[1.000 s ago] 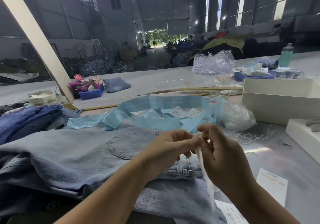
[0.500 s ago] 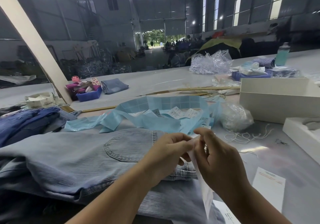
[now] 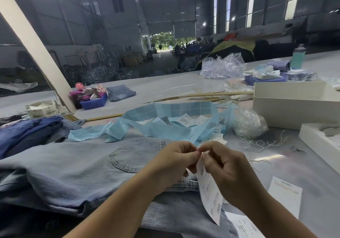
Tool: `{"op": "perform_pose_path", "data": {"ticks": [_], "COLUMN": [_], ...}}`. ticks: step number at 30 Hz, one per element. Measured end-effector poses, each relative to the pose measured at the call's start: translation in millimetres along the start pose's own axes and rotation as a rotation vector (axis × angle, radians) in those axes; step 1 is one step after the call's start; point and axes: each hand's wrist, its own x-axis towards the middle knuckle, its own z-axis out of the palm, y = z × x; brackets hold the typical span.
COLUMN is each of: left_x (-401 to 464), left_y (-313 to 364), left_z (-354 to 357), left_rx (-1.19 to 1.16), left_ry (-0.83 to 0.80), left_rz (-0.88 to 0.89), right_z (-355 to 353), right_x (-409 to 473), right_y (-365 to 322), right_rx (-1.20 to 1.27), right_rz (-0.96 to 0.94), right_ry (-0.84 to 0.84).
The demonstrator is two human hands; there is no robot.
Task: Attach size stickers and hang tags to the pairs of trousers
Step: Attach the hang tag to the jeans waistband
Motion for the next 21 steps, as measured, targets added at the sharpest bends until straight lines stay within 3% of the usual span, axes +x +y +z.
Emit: {"op": "perform_pose_path", "data": {"ticks": [3,8,11,17,21], "left_x": [1.4,5.7,5.8,4.4,-3.4], "left_y": [1.7,3.9,5.5,5.5,-8.1], "left_z": [3.6,-0.3,-0.2,-2.0,-5.5], "left_rx": [0.219,0.277,0.285,0.252,0.949], "left_ry": [0.068,0.175,0.122,0.039,-0.036], "left_rz": [0.074,0.203,0.23,0.187,0.284], "right_z": [-8.3,-20.3,-24.7,-30.7,-37.5], "right_x": [6.3,11.9,12.7,12.8,11.3], "right_y": [-1.6,1.9,-0.1,-0.7,3.1], "right_rx": [0.152,0.217,0.364,0.319,0.319], "right_rz": [0.14,0.248,0.29,0.248,0.344], "right_ry": [-0.083,-0.186,-0.194,-0.128,-0.204]}}
